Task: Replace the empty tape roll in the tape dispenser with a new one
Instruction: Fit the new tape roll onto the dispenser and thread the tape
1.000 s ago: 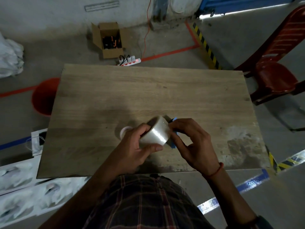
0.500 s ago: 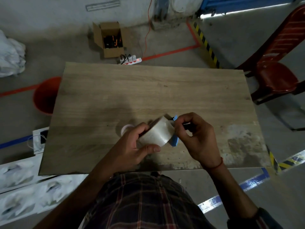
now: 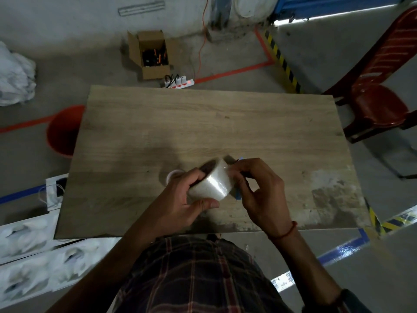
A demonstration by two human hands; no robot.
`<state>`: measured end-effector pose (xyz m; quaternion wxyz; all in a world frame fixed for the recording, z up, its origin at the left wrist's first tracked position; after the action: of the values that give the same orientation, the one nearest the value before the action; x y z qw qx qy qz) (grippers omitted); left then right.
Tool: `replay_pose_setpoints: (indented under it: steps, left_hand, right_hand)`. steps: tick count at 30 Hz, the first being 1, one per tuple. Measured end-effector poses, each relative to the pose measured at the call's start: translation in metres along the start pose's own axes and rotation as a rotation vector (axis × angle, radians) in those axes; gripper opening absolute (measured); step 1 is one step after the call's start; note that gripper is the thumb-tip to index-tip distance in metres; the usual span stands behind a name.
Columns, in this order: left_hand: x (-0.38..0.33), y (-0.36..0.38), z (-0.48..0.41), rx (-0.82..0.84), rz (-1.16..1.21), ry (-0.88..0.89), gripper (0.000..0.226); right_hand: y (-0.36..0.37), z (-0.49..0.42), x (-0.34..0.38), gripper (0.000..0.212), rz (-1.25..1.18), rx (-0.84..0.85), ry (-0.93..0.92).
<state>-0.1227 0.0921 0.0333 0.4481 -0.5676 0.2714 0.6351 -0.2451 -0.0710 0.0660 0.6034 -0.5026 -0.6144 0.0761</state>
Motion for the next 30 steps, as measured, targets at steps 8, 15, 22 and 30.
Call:
replay_pose_setpoints:
  steps: [8, 15, 22, 30]
  left_hand:
    - [-0.006, 0.003, 0.004, 0.068, 0.062, 0.02, 0.03]
    - [0.011, 0.0, 0.005, 0.081, 0.101, -0.098, 0.074]
    - [0.016, 0.006, 0.001, -0.016, 0.156, -0.033, 0.059]
    - [0.029, -0.003, -0.004, 0.061, 0.314, -0.028, 0.058]
  right_hand:
    - [-0.012, -0.012, -0.015, 0.014, -0.549, -0.027, 0.585]
    - [-0.029, -0.019, -0.006, 0.019, -0.549, 0.137, 0.683]
    - [-0.028, -0.016, -0.004, 0.018, -0.63, -0.006, 0.783]
    - [-0.028, -0.012, -0.015, 0.023, -0.807, 0.057, 0.916]
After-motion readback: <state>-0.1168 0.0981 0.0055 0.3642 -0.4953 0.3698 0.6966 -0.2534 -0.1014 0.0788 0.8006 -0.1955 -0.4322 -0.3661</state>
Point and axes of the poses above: each hand's wrist, its own z-axis away from the middle knuckle, its own y-axis out of the palm, x = y × z, the point moved 1 cm from there along -z, towards the middle knuckle, and after that the axes turned 9 degrees about z, right-handed, at the moved point
